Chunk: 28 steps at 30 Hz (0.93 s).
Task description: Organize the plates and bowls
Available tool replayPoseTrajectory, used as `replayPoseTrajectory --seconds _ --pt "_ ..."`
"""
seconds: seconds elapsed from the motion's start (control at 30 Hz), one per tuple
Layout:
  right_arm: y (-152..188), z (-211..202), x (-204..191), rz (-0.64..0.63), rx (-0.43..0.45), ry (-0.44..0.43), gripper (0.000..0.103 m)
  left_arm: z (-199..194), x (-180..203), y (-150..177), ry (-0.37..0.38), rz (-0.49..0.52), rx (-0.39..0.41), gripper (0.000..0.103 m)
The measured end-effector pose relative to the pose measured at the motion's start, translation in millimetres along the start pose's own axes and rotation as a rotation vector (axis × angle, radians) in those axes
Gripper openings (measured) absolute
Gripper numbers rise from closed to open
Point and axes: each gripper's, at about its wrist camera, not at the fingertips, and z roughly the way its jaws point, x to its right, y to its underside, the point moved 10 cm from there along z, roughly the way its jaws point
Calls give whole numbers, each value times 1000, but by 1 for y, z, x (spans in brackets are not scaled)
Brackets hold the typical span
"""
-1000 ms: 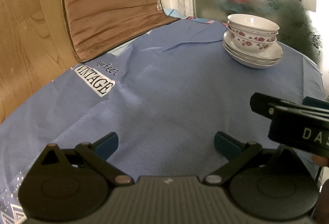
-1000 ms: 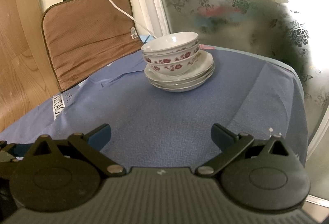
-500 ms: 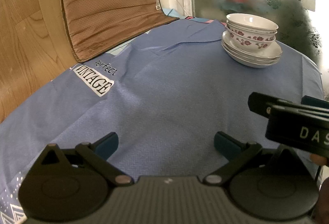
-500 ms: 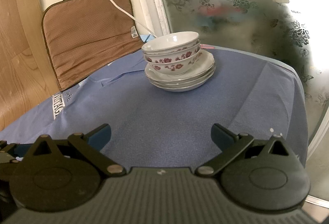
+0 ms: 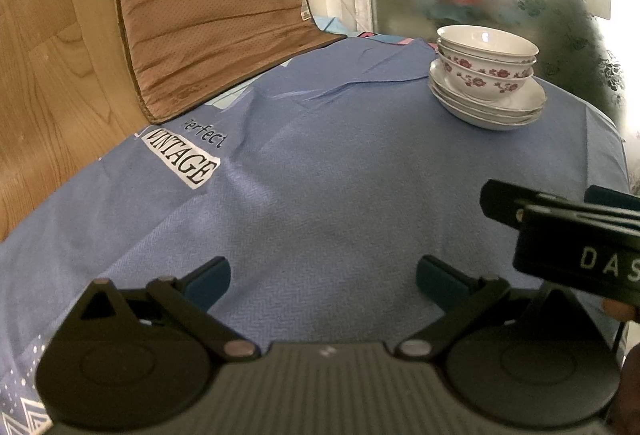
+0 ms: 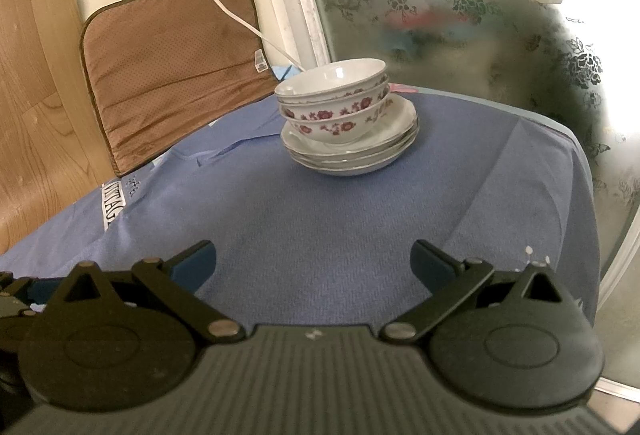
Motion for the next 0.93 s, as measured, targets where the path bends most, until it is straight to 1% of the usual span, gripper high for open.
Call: replayPoseTrajectory --seconds 0.6,0.93 --pt "0 0 0 0 -1 -1 103 -1 0 1 -1 4 1 103" --pt "2 2 0 0 -1 -2 103 -1 -2 1 11 -3 1 103"
